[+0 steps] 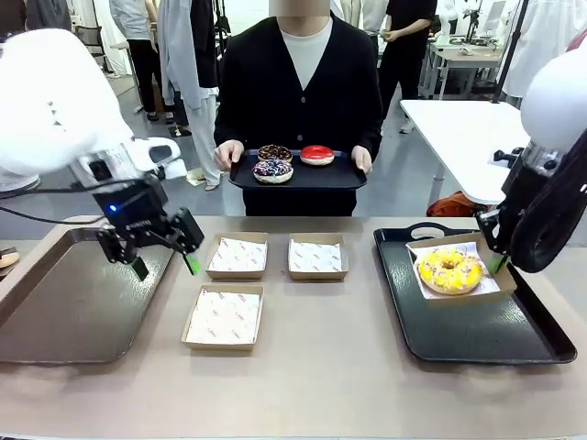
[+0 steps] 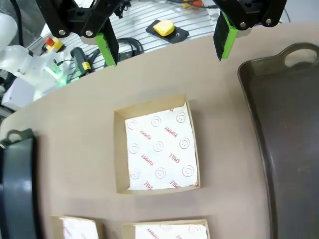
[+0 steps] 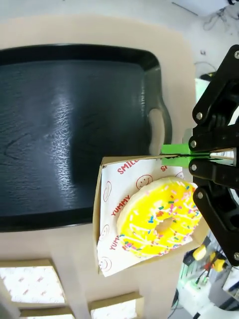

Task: Individually package the donuts and arrange them on the tray.
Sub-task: Place the picked Paper togo box on the Handle tray while simultaneously picking up another Paper togo box from the table with the other hand.

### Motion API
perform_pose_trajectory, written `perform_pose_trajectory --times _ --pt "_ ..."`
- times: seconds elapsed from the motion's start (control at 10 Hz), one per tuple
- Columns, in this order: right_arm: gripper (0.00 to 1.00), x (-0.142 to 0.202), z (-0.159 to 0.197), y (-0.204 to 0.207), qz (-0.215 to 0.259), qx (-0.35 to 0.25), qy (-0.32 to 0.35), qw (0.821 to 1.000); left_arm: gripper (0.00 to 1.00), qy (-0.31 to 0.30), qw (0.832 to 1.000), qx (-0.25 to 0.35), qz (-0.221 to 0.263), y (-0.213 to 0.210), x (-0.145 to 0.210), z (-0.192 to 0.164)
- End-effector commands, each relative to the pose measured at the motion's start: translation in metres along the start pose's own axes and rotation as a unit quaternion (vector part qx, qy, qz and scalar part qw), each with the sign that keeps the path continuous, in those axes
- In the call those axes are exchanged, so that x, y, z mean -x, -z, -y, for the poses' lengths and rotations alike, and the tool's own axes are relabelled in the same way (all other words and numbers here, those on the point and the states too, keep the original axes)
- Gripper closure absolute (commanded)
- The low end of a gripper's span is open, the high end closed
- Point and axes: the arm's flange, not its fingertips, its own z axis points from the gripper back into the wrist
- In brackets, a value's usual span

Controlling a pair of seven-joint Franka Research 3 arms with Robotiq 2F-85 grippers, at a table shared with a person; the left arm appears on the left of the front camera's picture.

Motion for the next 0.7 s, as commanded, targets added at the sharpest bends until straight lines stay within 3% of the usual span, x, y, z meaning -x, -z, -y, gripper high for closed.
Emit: perform_pose_trajectory --times 0.0,0.3,0.6 --pt "0.99 -0.008 0.002 0.014 -0.006 -0.002 -0.013 1.000 0.00 -0.011 0.999 -0.030 -0.008 0.027 -0.005 0.009" --pt "0.99 -0.022 0.003 0.025 -0.032 0.004 -0.012 0.999 0.00 -0.018 0.998 -0.060 -0.010 0.070 -0.008 0.004" --pt "0.99 -0.008 0.002 0.023 -0.021 0.005 -0.002 1.000 0.00 -0.006 0.996 -0.086 0.007 0.104 -0.010 0.005"
